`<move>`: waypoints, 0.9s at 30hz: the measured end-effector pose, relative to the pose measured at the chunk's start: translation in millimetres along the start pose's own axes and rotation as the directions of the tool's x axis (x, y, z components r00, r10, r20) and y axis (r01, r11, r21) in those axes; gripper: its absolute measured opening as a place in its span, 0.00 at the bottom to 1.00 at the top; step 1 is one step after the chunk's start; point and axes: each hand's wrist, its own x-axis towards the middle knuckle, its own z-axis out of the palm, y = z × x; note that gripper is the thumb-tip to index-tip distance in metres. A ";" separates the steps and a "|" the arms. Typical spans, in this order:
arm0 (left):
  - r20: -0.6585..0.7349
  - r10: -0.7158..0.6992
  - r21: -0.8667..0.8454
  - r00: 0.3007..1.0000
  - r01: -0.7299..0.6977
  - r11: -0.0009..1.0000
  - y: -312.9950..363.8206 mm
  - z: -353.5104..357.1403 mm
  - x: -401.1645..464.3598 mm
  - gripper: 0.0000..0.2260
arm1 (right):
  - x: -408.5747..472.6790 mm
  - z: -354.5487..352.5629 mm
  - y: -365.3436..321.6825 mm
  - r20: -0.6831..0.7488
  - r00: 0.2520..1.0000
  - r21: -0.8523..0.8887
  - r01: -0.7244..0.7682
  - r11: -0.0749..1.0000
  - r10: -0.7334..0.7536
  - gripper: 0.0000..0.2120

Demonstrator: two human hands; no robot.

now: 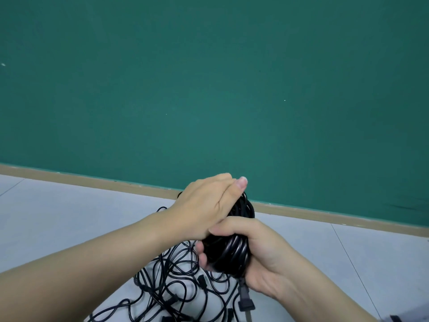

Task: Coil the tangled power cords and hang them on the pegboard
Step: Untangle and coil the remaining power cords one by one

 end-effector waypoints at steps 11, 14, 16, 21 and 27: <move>-0.013 -0.012 -0.199 1.000 0.010 0.980 -16.9 -15.3 6.0 0.30 | -24.9 -14.8 -28.7 -0.043 0.977 -0.100 0.205 0.974 -0.210 0.11; 0.049 -0.104 -0.273 0.993 0.114 0.955 -20.7 -22.4 8.7 0.27 | -33.0 -30.7 -48.3 -0.131 0.937 -0.091 0.315 0.945 -0.324 0.11; 0.116 -0.134 -0.331 0.984 0.165 0.929 -14.1 -24.8 8.4 0.24 | -32.6 -37.6 -52.9 -0.193 0.923 -0.119 0.316 0.941 -0.334 0.07; 0.432 -0.150 -0.306 0.889 0.301 0.903 5.7 -6.7 -5.2 0.28 | -25.9 -40.1 -44.7 -0.250 0.911 -0.193 0.285 0.939 -0.328 0.07; 0.459 -0.114 -0.331 0.881 0.289 0.898 17.5 -2.8 -3.5 0.28 | -27.1 -31.7 -43.9 -0.282 0.907 -0.129 0.287 0.949 -0.313 0.15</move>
